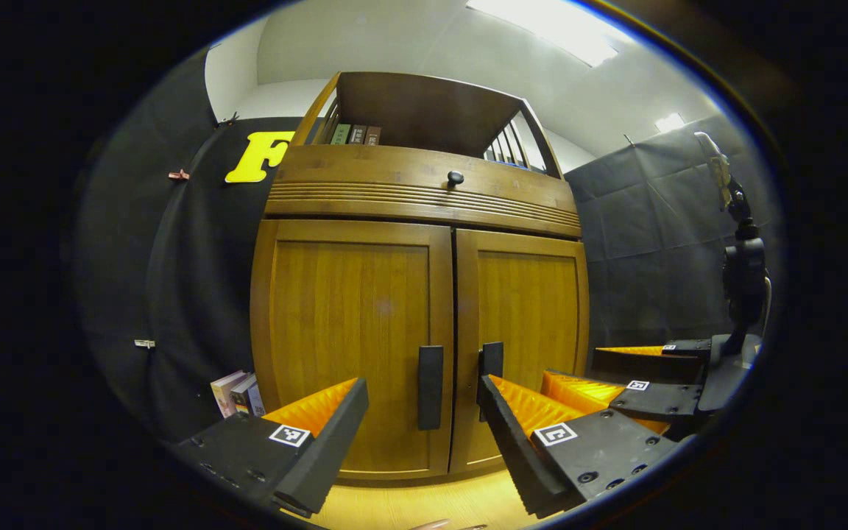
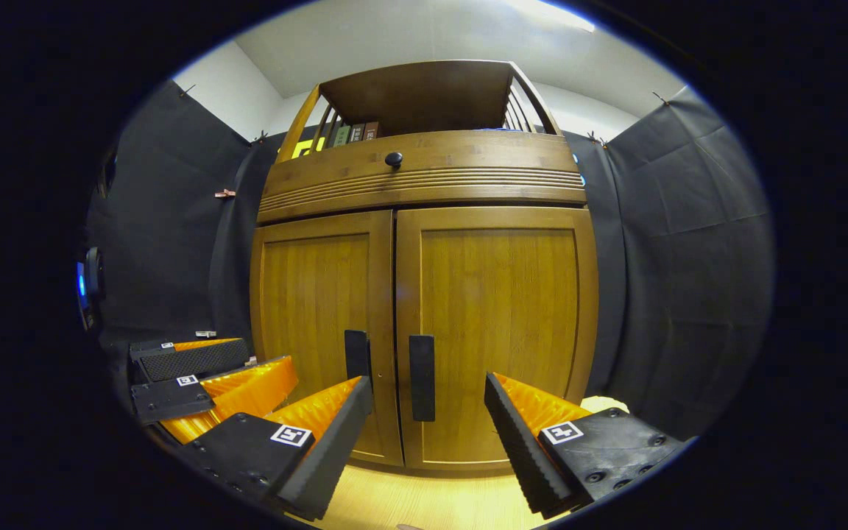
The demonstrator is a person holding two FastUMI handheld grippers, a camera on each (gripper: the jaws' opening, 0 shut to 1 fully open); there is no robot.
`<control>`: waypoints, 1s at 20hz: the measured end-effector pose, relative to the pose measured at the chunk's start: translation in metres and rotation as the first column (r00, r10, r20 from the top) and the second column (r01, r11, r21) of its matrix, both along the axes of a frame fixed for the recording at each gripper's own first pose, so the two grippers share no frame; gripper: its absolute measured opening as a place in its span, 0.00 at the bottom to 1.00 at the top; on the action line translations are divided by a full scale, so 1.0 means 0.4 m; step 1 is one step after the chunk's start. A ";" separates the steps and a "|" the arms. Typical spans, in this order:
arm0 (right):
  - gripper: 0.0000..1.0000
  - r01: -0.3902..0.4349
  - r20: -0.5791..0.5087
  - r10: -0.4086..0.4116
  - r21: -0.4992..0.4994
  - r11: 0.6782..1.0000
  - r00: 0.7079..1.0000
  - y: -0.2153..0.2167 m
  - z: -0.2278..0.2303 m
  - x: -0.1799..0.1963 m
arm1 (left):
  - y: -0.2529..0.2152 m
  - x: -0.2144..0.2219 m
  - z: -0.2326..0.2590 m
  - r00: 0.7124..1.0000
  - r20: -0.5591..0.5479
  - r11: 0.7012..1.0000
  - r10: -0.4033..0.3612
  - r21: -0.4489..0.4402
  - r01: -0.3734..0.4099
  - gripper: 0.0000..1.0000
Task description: Open the right door of the double-door shoe cabinet with the right hand, and open the left door with the left hand.
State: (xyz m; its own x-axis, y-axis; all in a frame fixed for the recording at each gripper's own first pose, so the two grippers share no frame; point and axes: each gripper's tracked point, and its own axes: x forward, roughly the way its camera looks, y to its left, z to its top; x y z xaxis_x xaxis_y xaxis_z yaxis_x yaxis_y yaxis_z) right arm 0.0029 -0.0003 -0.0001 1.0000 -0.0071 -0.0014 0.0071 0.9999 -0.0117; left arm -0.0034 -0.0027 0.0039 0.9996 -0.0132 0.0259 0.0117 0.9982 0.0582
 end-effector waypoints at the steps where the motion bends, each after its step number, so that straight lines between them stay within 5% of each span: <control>1: 0.99 0.002 0.000 -0.002 0.000 1.000 1.000 -0.001 -0.002 0.003 | 0.004 0.001 0.003 1.000 0.001 1.000 0.004 -0.003 -0.004 0.95; 20: 0.95 0.075 -0.004 -0.076 -0.005 0.997 0.997 0.037 -0.115 0.243 | 0.151 -0.018 -0.010 0.997 0.011 0.997 0.075 0.009 -0.075 0.94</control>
